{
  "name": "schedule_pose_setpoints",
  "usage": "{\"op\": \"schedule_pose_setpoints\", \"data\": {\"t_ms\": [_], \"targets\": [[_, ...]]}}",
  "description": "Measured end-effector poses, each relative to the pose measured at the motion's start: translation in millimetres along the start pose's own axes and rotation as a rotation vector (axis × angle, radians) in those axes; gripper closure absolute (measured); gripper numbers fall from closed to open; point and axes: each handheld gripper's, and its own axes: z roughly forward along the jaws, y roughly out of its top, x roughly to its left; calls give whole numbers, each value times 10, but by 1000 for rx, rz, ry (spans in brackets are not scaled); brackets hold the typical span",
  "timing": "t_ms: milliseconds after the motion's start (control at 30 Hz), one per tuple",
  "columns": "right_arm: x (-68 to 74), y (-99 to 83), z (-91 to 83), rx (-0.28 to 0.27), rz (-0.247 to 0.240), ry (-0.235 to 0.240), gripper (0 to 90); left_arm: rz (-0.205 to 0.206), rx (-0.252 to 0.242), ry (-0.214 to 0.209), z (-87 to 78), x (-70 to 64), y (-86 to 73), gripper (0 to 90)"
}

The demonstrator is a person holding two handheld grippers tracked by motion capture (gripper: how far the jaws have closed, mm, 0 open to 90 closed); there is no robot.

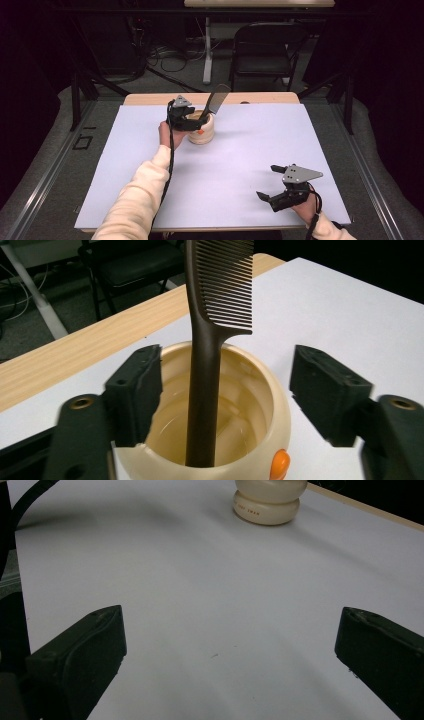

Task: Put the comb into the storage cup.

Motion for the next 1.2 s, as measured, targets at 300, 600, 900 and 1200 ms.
{"op": "schedule_pose_setpoints", "data": {"t_ms": [300,600,900,1200], "targets": [[-14,-5,3,1,-5,-1,0,20,25,7,-141,-3,36,108],[-20,-7,-9,-3,2,-3,0,15,49,20,-235,23,9,6],[-4,-4,-17,-5,-1,-3,0,36,44,34,-426,-1,-10,1],[0,-2,3,-1,-2,-5,0,20,31,68,-676,15,-153,1]]}}
